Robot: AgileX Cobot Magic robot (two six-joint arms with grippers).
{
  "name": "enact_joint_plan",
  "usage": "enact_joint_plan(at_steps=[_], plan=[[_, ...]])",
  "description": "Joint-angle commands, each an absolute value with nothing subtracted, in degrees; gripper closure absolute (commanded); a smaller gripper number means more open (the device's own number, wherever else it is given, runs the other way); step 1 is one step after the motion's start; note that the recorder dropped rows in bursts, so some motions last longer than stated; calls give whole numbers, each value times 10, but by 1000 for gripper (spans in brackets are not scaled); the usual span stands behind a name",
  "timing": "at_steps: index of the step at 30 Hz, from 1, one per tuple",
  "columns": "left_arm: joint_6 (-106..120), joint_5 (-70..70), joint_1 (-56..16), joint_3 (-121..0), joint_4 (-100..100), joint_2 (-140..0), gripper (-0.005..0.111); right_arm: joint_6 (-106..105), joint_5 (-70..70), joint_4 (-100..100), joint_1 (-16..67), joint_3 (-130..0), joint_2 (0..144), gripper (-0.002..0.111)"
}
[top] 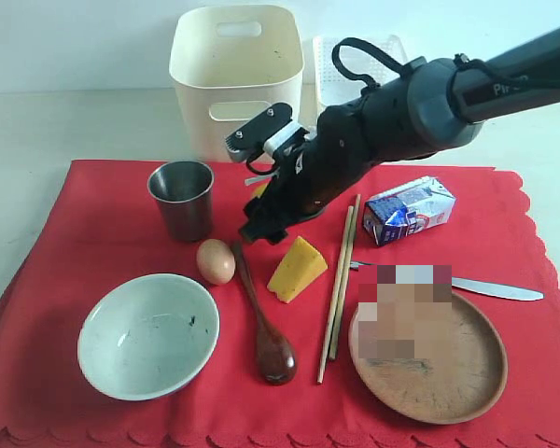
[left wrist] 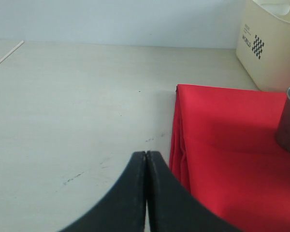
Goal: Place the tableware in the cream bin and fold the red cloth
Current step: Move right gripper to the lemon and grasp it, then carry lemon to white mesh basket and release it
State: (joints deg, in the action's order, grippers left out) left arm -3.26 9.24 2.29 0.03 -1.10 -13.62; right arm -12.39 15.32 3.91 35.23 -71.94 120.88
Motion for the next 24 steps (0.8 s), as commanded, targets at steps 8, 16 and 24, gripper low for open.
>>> enact_joint_plan(at_steps=[8,16,24], plan=[[-33,89,22,0,-8,-141,105,-130,160,41,353,-718,1196,88],[-33,89,22,0,-8,-141,105,-128,207,40,353,-718,1139,108],[-33,89,22,0,-8,-141,105,-128,212,39,353,-718,1068,108]])
